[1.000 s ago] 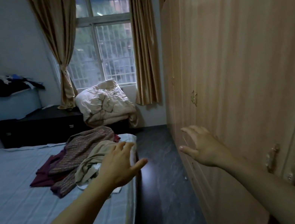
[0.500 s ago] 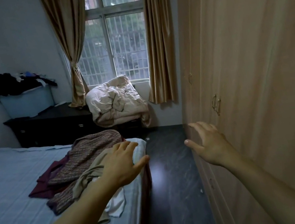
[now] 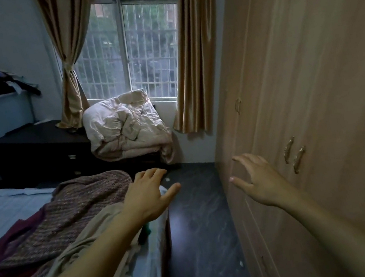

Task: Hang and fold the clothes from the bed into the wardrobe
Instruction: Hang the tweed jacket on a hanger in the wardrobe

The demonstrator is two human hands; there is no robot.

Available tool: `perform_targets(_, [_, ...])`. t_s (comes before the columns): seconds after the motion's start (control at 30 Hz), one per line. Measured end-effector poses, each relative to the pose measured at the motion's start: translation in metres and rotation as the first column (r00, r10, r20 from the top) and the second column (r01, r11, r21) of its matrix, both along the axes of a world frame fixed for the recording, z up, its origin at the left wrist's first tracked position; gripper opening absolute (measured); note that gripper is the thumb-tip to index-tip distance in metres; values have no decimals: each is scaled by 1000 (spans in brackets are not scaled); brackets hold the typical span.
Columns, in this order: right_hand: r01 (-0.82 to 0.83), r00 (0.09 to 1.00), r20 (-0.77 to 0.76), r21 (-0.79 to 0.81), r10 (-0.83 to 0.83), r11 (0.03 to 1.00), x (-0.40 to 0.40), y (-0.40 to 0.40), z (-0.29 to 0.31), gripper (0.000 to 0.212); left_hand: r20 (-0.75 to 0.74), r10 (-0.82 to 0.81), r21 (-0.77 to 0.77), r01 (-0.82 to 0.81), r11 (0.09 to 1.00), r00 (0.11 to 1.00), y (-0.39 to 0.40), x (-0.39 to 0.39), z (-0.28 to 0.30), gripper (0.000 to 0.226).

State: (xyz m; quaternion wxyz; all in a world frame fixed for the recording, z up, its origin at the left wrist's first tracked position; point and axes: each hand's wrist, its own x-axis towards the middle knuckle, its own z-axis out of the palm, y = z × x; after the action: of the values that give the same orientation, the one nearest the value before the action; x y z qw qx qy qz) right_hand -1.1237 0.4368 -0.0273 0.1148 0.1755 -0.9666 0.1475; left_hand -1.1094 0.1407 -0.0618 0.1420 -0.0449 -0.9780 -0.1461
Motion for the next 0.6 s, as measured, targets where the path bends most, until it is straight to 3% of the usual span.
perform_targets(0.4, [7,997,76,80,-13,997,-223,4,-60,71,127,27,-77,-17,997,992,13,-201,-64,80])
perform_targets(0.6, [-21,995,101,38,17,999,-345,11,-60,71,145,78,-124,-60,990,986,37,-307,-54,80])
